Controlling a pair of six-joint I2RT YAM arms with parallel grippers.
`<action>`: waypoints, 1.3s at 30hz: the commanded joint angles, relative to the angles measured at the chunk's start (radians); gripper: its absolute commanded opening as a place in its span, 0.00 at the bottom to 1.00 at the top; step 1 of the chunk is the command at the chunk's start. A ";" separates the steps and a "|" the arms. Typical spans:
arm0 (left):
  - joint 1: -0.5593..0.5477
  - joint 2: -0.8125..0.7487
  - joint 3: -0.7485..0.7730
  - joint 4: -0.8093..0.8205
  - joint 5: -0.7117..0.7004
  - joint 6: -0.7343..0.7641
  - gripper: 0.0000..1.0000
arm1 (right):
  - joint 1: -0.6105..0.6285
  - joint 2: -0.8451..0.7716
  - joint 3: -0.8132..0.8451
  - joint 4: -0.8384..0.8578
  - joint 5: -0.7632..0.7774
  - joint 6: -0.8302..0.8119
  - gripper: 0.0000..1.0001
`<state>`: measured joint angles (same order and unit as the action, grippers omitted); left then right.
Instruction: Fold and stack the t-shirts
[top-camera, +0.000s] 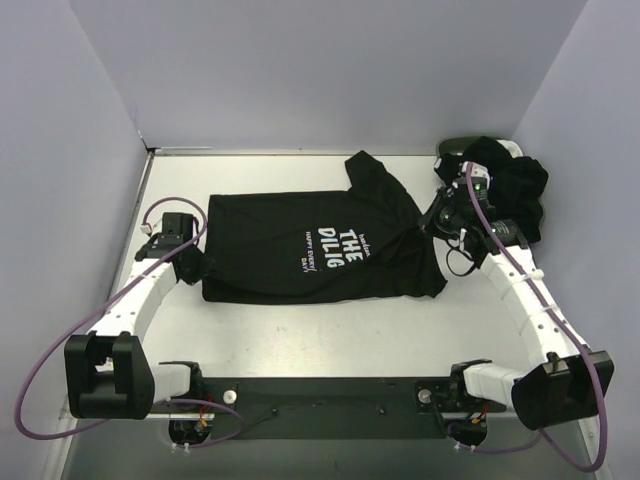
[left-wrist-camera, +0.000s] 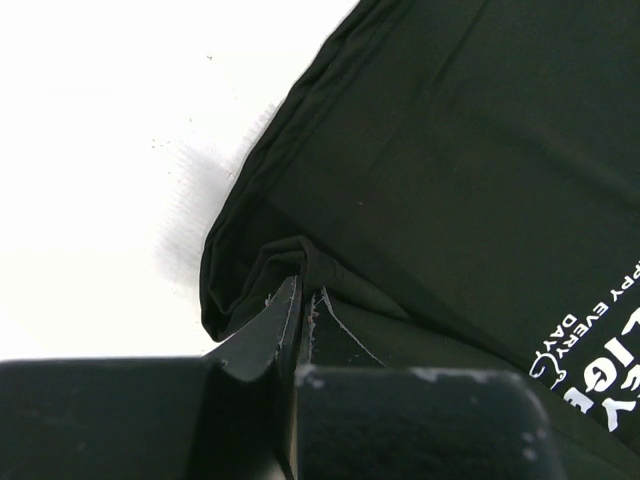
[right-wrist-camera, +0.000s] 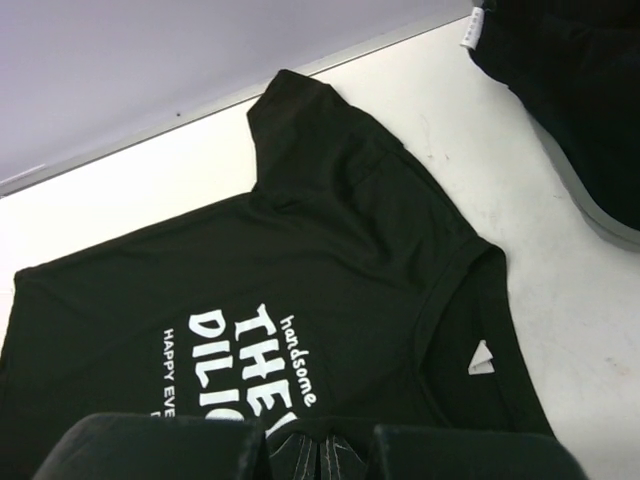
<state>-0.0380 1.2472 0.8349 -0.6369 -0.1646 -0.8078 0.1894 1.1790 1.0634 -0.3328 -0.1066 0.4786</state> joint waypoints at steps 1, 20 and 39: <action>0.007 0.006 0.050 0.037 -0.019 -0.010 0.00 | -0.005 0.054 0.089 0.046 -0.051 -0.021 0.00; 0.021 0.145 0.101 0.051 -0.055 -0.060 0.00 | 0.004 0.294 0.204 0.081 -0.160 -0.038 0.00; 0.023 0.282 0.188 0.075 -0.078 -0.105 0.00 | 0.004 0.416 0.248 0.098 -0.113 -0.043 0.00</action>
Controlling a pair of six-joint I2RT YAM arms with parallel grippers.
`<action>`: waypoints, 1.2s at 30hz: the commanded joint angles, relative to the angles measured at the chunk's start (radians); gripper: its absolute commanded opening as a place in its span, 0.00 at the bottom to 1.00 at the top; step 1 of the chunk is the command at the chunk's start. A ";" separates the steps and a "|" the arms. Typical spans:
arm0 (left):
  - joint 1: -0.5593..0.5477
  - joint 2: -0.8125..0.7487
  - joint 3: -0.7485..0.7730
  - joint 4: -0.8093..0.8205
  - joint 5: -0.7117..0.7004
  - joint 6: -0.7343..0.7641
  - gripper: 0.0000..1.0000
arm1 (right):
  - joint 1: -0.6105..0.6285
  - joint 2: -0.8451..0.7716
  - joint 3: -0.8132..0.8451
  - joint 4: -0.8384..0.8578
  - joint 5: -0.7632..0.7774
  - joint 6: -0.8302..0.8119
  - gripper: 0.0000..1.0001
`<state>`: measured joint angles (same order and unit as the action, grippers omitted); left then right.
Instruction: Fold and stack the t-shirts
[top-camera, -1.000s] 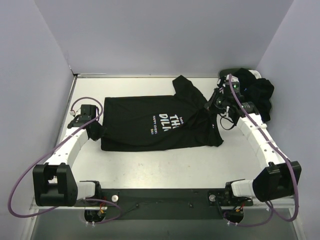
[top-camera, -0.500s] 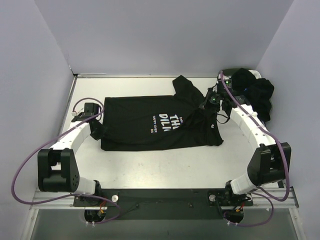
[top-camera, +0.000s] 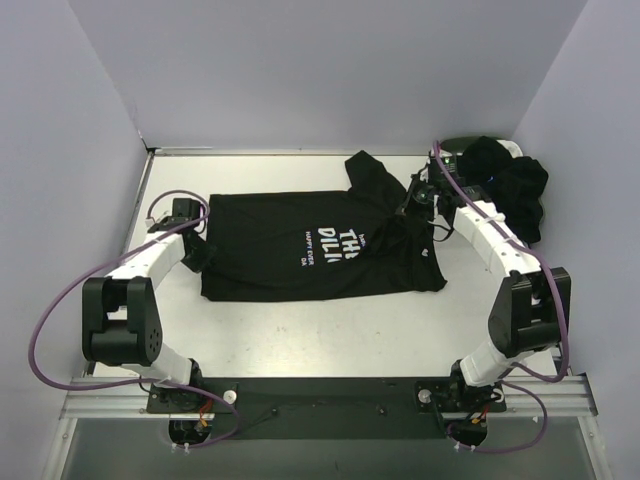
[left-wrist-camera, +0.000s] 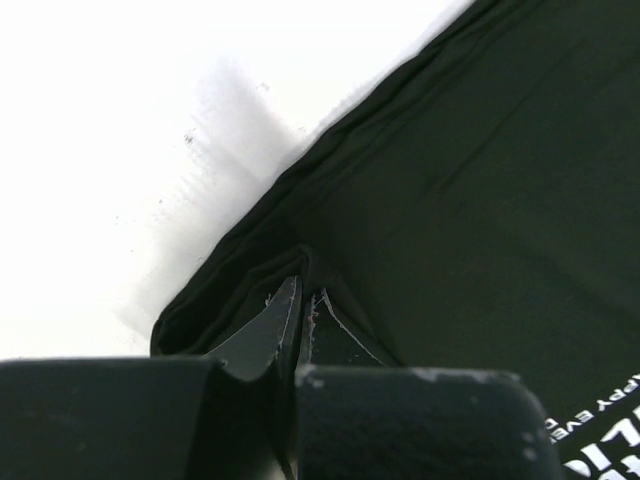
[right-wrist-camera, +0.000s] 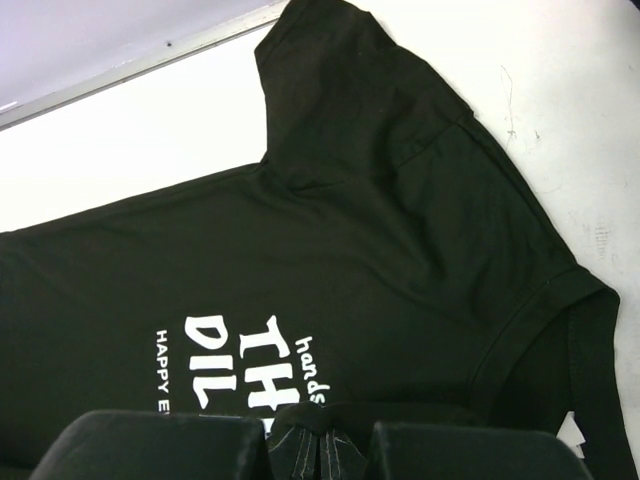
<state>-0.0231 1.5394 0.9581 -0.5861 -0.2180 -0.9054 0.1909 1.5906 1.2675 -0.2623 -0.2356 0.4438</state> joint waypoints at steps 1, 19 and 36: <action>0.008 -0.012 0.074 0.022 -0.030 -0.004 0.00 | 0.002 0.006 0.043 0.028 0.015 -0.007 0.00; 0.017 0.120 0.182 -0.003 -0.052 0.011 0.00 | -0.001 0.023 0.050 0.034 0.028 -0.010 0.00; 0.080 0.122 0.156 0.014 -0.023 0.000 0.00 | -0.030 -0.001 0.004 0.058 0.073 0.006 0.00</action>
<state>0.0429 1.6794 1.0992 -0.5930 -0.2386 -0.9054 0.1753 1.6268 1.2808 -0.2272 -0.1890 0.4450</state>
